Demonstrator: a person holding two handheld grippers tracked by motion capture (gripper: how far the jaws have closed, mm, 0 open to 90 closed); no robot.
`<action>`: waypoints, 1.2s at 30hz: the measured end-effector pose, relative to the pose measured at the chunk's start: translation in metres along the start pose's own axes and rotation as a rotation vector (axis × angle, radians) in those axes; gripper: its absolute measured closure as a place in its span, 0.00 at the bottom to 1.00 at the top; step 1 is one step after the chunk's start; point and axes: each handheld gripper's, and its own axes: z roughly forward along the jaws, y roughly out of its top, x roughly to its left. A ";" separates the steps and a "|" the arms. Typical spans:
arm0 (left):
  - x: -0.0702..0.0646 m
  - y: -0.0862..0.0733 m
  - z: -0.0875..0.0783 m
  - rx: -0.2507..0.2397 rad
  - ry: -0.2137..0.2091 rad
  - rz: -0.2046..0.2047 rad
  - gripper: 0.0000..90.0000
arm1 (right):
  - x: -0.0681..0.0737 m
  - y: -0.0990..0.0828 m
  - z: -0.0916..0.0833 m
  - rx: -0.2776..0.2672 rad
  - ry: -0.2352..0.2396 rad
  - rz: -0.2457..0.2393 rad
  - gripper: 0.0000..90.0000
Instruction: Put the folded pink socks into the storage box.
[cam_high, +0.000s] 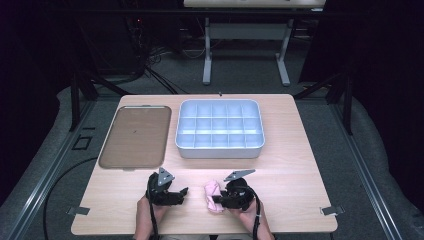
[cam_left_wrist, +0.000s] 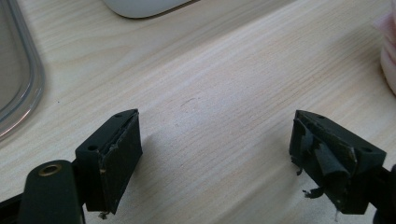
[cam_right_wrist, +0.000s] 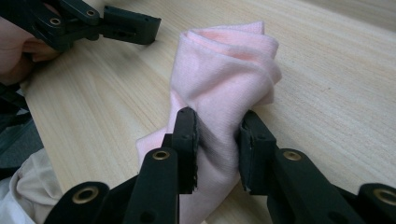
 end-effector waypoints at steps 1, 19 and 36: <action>0.000 0.000 0.000 0.000 0.000 -0.001 0.19 | -0.001 -0.001 0.000 -0.006 0.004 0.002 0.80; -0.001 0.000 0.000 -0.001 0.003 -0.001 0.19 | -0.005 -0.003 -0.008 -0.031 0.052 -0.015 0.81; -0.001 0.000 0.000 0.000 0.013 0.001 0.18 | -0.010 0.006 -0.035 -0.088 -0.076 -0.041 0.80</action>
